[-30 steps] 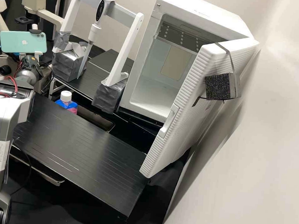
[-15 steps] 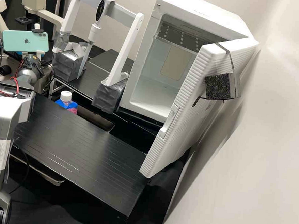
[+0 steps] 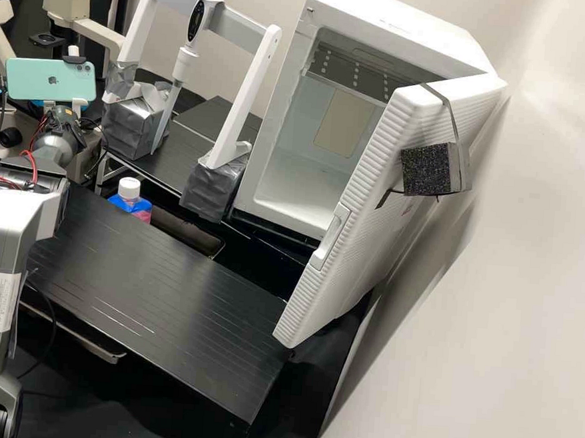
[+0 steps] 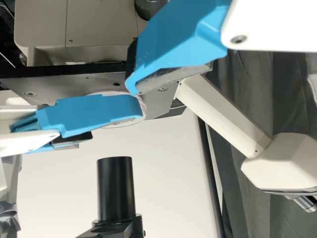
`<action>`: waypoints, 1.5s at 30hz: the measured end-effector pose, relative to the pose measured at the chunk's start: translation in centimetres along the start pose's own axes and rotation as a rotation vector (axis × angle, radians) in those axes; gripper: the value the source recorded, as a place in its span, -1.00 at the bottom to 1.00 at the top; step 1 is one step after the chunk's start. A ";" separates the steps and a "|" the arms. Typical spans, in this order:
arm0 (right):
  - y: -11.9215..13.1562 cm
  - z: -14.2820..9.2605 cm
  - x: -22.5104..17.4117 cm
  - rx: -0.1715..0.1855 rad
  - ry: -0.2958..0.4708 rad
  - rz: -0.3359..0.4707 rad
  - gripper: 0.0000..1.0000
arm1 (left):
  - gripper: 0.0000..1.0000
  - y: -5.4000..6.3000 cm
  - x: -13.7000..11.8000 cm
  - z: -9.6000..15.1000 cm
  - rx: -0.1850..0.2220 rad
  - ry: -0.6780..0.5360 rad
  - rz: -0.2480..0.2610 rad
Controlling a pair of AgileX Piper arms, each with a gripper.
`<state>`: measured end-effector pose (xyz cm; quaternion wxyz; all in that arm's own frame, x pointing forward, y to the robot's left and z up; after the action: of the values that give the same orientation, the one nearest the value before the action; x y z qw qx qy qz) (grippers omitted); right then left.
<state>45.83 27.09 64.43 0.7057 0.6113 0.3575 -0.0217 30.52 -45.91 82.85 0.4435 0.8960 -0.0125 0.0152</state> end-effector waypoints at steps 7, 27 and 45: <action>-0.4 0.3 0.2 0.006 -0.006 -0.006 1.00 | 1.00 0.0 0.0 0.0 0.000 0.000 0.000; 1.4 -3.4 -11.5 0.056 0.076 -0.021 1.00 | 1.00 0.0 0.0 0.0 0.000 0.000 0.000; -1.4 -4.1 -29.8 -0.008 0.114 0.562 1.00 | 1.00 0.0 0.0 0.0 0.000 0.000 0.000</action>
<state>21.10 18.21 79.07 0.6654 0.6836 0.2135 0.2106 30.52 -45.91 82.85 0.4435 0.8960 -0.0125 0.0152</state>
